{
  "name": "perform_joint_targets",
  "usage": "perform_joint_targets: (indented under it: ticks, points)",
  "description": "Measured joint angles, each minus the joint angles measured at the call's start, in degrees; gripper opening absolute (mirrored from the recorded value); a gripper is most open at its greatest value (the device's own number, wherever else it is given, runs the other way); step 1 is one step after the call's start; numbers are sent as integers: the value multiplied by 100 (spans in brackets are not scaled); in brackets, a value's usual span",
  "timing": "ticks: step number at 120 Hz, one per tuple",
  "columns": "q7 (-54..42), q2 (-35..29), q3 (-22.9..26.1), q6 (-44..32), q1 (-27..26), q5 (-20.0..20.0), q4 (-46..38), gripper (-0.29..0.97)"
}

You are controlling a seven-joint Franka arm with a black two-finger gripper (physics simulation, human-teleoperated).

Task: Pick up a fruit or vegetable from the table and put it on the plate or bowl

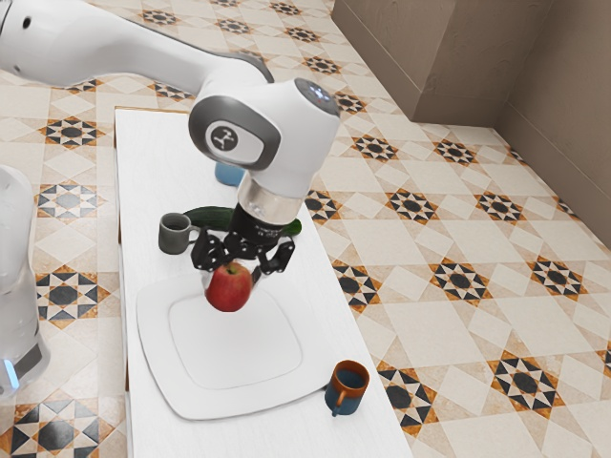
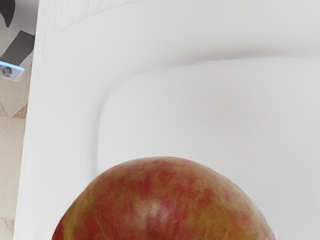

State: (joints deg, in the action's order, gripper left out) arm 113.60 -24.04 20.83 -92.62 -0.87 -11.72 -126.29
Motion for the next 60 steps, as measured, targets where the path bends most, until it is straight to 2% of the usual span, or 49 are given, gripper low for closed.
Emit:
perform_joint_targets:
  ticks: [27, 35, 38, 45, 53, 60]
  points:
    - [181, -7, 26, -15, 1, 91, 65, 66]
    - [219, 0, 209, 141, -37, 165, 749, 67]
    - [194, 48, 142, 258, -38, 265, 1064, 67]
    - [-177, 169, -707, 526, -63, 642, 1590, 67]
    - [-1085, 654, -1768, 655, -45, 1166, 2231, 67]
    - [-2091, 940, -2304, 449, 16, 1447, 2470, 68]
